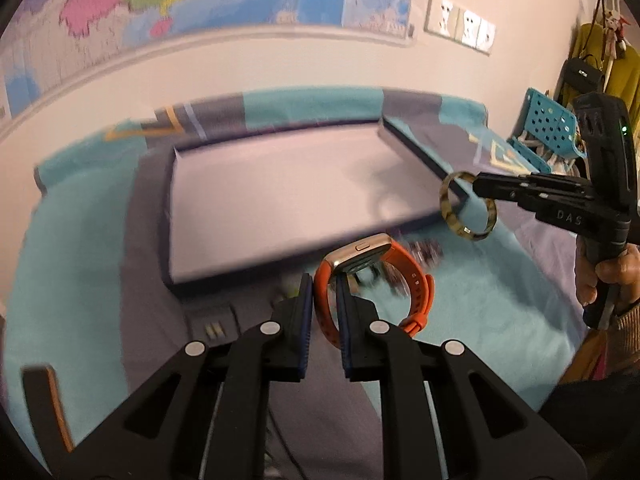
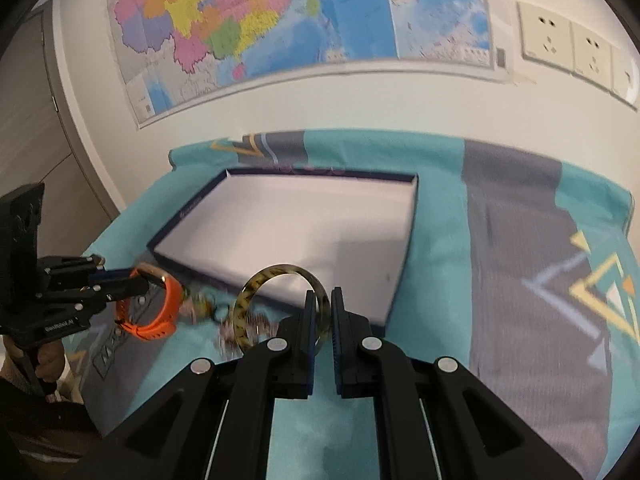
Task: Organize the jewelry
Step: 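Carry the watch and bangle into the box and open both tools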
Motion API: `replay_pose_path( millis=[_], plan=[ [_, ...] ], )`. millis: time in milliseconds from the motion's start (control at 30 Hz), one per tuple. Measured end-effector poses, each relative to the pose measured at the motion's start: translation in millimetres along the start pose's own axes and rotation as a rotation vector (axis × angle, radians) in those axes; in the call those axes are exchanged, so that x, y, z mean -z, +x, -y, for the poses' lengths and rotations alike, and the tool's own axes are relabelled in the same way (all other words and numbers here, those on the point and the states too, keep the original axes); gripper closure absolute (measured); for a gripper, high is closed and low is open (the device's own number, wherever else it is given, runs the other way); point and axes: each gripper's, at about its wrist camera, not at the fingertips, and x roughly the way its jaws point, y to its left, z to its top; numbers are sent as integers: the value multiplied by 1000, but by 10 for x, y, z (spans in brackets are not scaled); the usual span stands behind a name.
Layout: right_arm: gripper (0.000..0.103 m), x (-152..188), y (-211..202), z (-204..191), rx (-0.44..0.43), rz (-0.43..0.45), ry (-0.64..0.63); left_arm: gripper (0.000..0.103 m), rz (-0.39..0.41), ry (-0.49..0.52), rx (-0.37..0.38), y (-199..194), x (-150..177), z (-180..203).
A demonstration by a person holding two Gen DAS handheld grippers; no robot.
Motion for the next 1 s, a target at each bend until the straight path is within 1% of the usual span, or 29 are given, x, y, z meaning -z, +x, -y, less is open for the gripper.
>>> replay_pose_path(
  millis=[167,333,400,500,633,667,767,867,967,1000],
  plan=[
    [97,-374,242,12,-23,18,8,91,49,-6,-36,44,-380,-225],
    [97,-683,571,72,-25,4,37,91,50,-12,-46,293,-679,-389],
    [97,-787,747,97,-24,-15,53,91,32,-18,-47,449,-793,-452],
    [97,-906,1006,121,-1,-48,67,90,10,-24,-49,648,-905,-527],
    [97,-992,1269,148,23,-88,92,90,-29,-21,-53,918,-1006,-580],
    [97,-1015,1326,154,30,-97,97,90,-43,-22,-65,1002,-1039,-600],
    [97,-1061,1433,168,35,-116,114,90,-76,-30,-66,1162,-1080,-639],
    [97,-1082,1508,152,53,-137,114,90,-107,-25,-86,1316,-1115,-657],
    [97,-1089,1578,166,73,-157,122,90,-121,-29,-88,1389,-1147,-677],
    [97,-1090,1598,169,78,-163,123,90,-114,-24,-93,1412,-1158,-681]
  ],
)
